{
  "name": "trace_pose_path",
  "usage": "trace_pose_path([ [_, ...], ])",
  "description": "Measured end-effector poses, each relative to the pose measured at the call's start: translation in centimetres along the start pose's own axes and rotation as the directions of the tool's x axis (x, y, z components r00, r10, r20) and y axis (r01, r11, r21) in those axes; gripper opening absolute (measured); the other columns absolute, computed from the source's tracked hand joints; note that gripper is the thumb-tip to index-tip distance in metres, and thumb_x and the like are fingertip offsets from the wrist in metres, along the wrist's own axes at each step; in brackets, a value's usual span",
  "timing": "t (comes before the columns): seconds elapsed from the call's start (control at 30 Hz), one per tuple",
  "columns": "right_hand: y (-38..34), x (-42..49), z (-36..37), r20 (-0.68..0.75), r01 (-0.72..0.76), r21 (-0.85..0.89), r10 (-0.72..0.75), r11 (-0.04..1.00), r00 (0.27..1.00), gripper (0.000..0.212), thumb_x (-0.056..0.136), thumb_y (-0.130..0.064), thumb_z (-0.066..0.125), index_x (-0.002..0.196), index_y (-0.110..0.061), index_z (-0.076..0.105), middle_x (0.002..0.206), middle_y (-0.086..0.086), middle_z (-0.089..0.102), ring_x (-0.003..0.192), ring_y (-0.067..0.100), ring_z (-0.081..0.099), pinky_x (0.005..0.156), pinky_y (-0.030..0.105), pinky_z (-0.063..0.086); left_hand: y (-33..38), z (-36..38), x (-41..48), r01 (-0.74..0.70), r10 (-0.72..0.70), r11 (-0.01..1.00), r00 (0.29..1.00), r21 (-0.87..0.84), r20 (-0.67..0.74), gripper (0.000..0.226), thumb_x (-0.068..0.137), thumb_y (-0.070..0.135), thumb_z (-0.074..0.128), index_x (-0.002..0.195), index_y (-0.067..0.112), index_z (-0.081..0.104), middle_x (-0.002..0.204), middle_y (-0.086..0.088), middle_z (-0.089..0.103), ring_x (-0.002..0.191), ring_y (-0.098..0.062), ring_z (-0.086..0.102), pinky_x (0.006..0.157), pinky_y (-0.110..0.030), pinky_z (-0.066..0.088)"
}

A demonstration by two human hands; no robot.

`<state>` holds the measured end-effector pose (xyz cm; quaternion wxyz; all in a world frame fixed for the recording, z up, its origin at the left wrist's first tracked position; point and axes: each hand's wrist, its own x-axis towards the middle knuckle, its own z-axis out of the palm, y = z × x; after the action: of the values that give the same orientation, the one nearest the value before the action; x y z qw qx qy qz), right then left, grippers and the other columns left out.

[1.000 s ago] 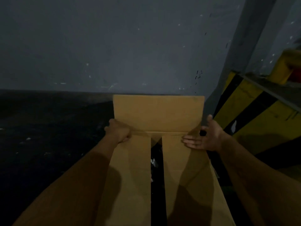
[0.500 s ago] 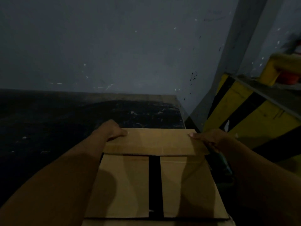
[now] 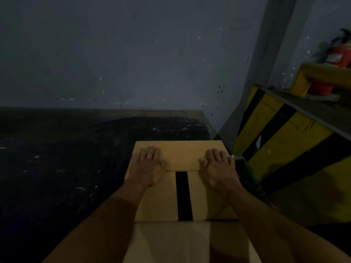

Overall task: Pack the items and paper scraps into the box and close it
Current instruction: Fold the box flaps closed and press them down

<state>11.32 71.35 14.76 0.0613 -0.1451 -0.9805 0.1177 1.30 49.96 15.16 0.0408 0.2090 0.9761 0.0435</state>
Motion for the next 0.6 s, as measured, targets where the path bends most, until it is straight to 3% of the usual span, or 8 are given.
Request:
trace_pose_path([
  [0.17, -1.8, -3.8, 0.2, 0.113, 0.081, -0.059, -0.074, 0.995, 0.991, 0.072, 0.096, -0.062, 0.008, 0.153, -0.019, 0.002, 0.162, 0.003, -0.003, 0.148, 0.028, -0.005, 0.117, 0.047, -0.003, 1.7, 1.1, -5.0, -0.101, 0.102, 0.995, 0.995, -0.015, 0.011, 0.060, 0.098, 0.050, 0.011, 0.152, 0.028, -0.006, 0.161, 0.000, -0.011, 0.147, -0.024, -0.013, 0.117, -0.050, -0.004],
  [0.33, -3.4, -8.7, -0.2, 0.168, 0.092, -0.049, -0.083, 0.995, 0.982, 0.065, 0.099, -0.055, 0.020, 0.154, -0.021, 0.008, 0.162, 0.000, -0.006, 0.148, 0.026, -0.004, 0.117, 0.048, 0.002, 2.2, 1.2, -10.6, -0.183, 0.185, 0.983, 0.978, -0.032, 0.094, 0.063, 0.098, 0.056, 0.012, 0.152, 0.030, -0.006, 0.159, 0.001, -0.019, 0.146, -0.023, -0.017, 0.117, -0.051, -0.005],
  [0.43, -4.0, -11.7, -1.3, 0.132, 0.112, -0.025, -0.108, 0.993, 0.985, 0.060, 0.100, -0.051, 0.027, 0.149, -0.018, 0.023, 0.160, 0.002, 0.011, 0.145, 0.029, 0.013, 0.114, 0.049, 0.013, 2.1, 0.7, -13.7, -0.206, 0.209, 0.978, 0.965, -0.039, 0.158, 0.064, 0.097, 0.058, 0.015, 0.152, 0.030, -0.006, 0.160, 0.001, -0.016, 0.146, -0.024, -0.014, 0.117, -0.051, -0.003],
  [0.6, -3.6, -16.1, -2.5, 0.140, 0.097, 0.012, -0.098, 0.995, 0.985, 0.045, 0.099, -0.048, 0.032, 0.132, -0.020, 0.046, 0.143, 0.005, 0.039, 0.132, 0.032, 0.034, 0.104, 0.046, 0.028, 2.2, -0.3, -18.1, -0.192, 0.199, 0.979, 0.972, -0.064, 0.127, 0.066, 0.096, 0.061, 0.017, 0.152, 0.029, 0.007, 0.161, 0.000, 0.000, 0.147, -0.024, 0.000, 0.116, -0.052, 0.008],
])
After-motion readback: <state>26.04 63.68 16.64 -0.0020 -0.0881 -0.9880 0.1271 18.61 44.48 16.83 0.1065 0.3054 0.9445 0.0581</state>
